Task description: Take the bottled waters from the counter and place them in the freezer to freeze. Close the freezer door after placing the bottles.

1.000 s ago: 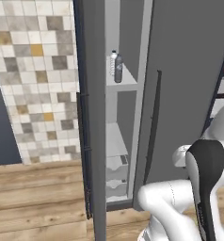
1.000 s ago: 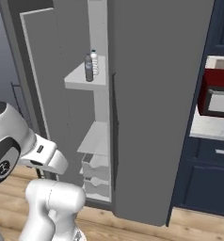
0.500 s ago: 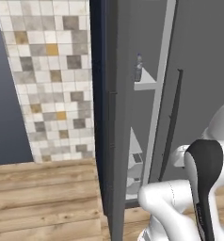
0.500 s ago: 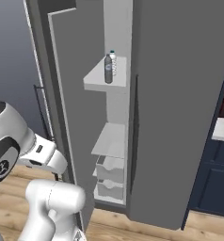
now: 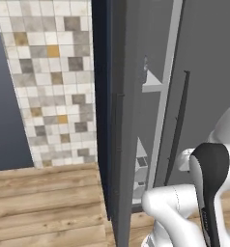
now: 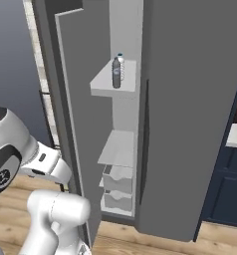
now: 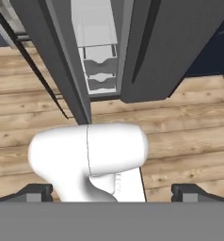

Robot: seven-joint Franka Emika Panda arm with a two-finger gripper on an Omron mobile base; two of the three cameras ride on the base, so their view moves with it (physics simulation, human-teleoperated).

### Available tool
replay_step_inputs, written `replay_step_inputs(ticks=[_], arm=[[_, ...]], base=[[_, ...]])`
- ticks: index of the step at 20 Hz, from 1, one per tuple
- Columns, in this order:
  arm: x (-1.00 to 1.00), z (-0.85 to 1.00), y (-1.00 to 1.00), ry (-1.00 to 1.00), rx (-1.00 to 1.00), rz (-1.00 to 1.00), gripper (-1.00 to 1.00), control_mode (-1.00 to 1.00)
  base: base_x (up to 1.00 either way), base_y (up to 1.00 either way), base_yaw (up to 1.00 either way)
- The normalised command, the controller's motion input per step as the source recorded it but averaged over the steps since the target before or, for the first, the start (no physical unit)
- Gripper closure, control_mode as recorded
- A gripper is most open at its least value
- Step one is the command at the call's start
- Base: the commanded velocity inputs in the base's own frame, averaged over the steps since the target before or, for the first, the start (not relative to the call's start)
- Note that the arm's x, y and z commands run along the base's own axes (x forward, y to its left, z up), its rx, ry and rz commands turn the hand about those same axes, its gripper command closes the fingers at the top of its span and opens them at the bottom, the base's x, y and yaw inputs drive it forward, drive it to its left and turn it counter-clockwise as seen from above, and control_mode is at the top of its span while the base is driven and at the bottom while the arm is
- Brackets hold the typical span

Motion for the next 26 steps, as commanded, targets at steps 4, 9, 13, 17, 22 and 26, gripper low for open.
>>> replay_step_inputs(ticks=[4,9,13,17,22,26], arm=[[0.0,0.0,0.0,0.0,0.0,0.0,-1.0,1.0],[0.0,0.0,0.0,0.0,0.0,0.0,-1.0,1.0],[0.0,0.0,0.0,0.0,0.0,0.0,-1.0,1.0],[0.0,0.0,0.0,0.0,0.0,0.0,-1.0,1.0],[0.0,0.0,0.0,0.0,0.0,0.0,-1.0,1.0],[0.0,0.0,0.0,0.0,0.0,0.0,-1.0,1.0]], base=[[0.05,0.31,-0.1],[0.2,0.22,0.0],[0.24,0.31,0.0],[0.26,0.42,0.0],[0.33,0.46,0.0],[0.29,0.2,0.0]])
